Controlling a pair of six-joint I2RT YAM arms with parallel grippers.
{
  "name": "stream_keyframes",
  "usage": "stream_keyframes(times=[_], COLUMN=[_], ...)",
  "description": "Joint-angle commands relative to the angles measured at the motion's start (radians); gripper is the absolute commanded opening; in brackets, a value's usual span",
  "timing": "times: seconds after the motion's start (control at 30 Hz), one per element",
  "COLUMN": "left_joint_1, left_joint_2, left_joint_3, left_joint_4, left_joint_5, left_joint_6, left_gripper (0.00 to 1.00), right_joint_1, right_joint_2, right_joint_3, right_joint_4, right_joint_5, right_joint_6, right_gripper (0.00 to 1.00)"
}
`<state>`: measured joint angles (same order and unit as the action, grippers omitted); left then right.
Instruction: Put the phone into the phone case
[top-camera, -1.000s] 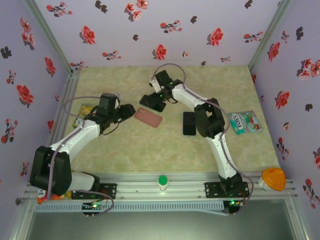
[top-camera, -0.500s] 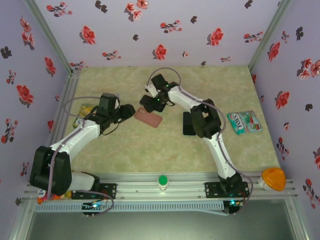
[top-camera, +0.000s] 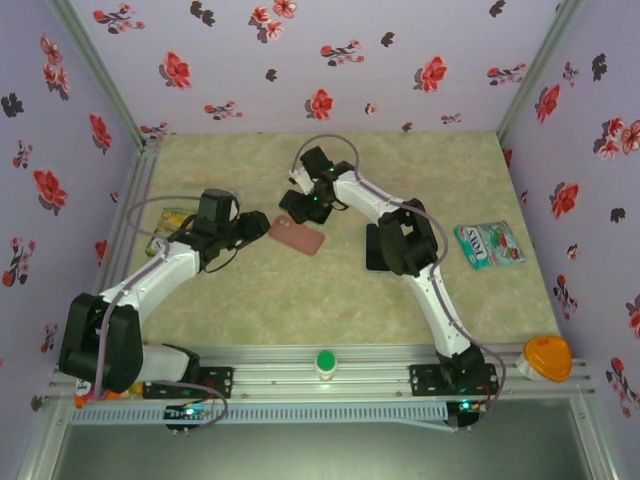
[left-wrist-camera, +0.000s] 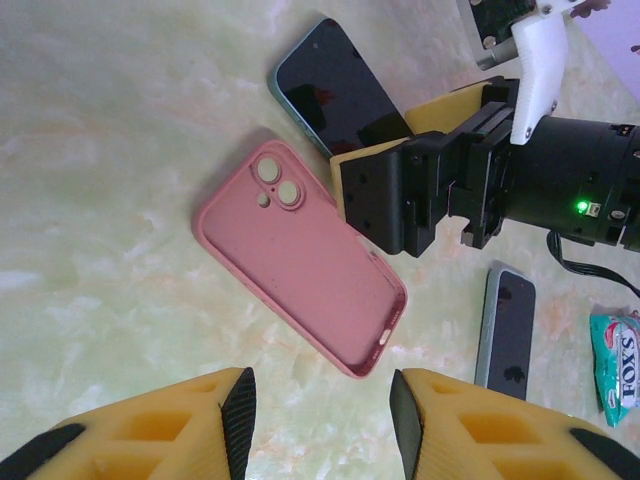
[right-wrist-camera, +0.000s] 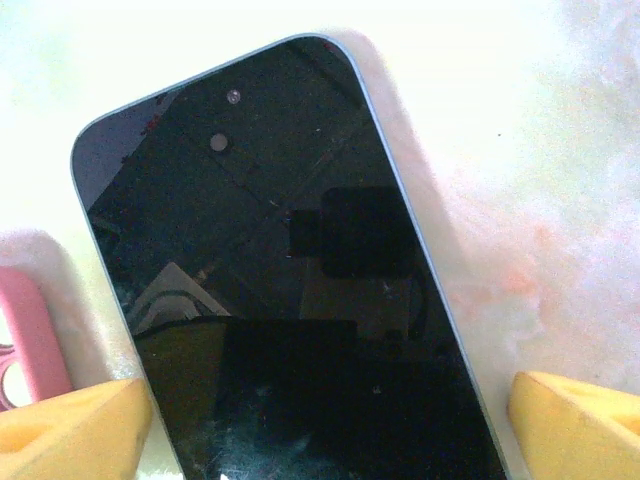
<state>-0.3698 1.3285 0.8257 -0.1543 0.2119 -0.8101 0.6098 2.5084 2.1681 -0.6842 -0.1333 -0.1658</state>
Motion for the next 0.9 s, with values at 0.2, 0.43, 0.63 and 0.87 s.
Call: stream_keyframes(times=[0.2, 0.43, 0.63, 0.87], left_joint_1=[0.009, 0.009, 0.009, 0.009], left_joint_2=[-0.046, -0.065, -0.073, -0.083], left_joint_3=[-0.021, -0.029, -0.036, -0.047], left_joint_4=[-0.011, -0.01, -0.004, 0.007], left_joint_5=[-0.011, -0.014, -0.014, -0.007], left_joint_6=[-0.013, -0.018, -0.017, -0.02], left_gripper=[0.45, 0.45, 0.45, 0.45], right_joint_1=[-0.011, -0.044, -0.041, -0.035], right_joint_2=[0.023, -0.075, -0.18, -0.22], right_joint_3=[0.002, -0.12, -0.264, -0.336], right_joint_4=[-0.064, -0.03, 0.01, 0.023], right_joint_5=[0.015, 0.005, 0.053, 0.106], right_joint_6=[0.037, 0.157, 0.261, 0.273], right_gripper=[0.79, 0.75, 0.77, 0.84])
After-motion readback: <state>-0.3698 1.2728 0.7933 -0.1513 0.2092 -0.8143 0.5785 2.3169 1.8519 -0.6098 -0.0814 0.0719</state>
